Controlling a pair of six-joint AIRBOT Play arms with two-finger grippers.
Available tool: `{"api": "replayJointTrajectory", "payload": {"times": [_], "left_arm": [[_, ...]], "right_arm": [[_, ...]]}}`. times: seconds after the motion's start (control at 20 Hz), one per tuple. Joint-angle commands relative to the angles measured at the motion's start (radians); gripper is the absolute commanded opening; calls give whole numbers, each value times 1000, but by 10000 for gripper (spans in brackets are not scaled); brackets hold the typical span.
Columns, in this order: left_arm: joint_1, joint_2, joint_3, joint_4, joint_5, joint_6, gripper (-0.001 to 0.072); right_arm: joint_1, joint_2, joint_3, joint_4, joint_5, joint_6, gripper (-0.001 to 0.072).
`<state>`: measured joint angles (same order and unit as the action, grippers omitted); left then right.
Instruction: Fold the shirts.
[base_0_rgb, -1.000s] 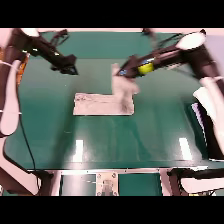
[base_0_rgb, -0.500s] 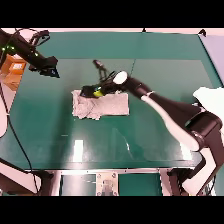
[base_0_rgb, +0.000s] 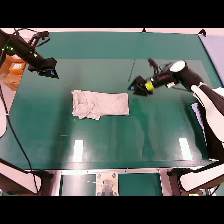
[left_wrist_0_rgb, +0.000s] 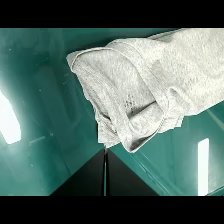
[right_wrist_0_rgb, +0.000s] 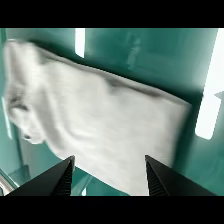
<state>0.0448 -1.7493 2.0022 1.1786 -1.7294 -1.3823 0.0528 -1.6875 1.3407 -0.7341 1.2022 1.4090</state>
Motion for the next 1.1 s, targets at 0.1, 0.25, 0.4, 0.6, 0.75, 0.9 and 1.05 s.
{"api": "replayJointTrajectory", "payload": {"times": [0.1,0.25,0.4,0.6,0.75,0.9,1.05], "left_arm": [[1,0,0,1,1,2,22],[1,0,0,1,1,2,23],[1,0,-1,1,-5,3,22],[1,0,0,1,-13,3,23],[1,0,0,1,-15,3,23],[1,0,-1,1,-10,3,22],[0,0,0,0,-8,3,23]], "right_arm": [[8,-21,-262,187,-155,-126,516],[97,-89,-231,329,-194,-184,481],[145,-111,-148,368,-179,-190,11],[61,1,61,364,-81,-147,10],[-113,127,237,289,-10,-47,9],[-333,193,349,218,57,52,10],[-577,204,406,216,93,97,9]]}}
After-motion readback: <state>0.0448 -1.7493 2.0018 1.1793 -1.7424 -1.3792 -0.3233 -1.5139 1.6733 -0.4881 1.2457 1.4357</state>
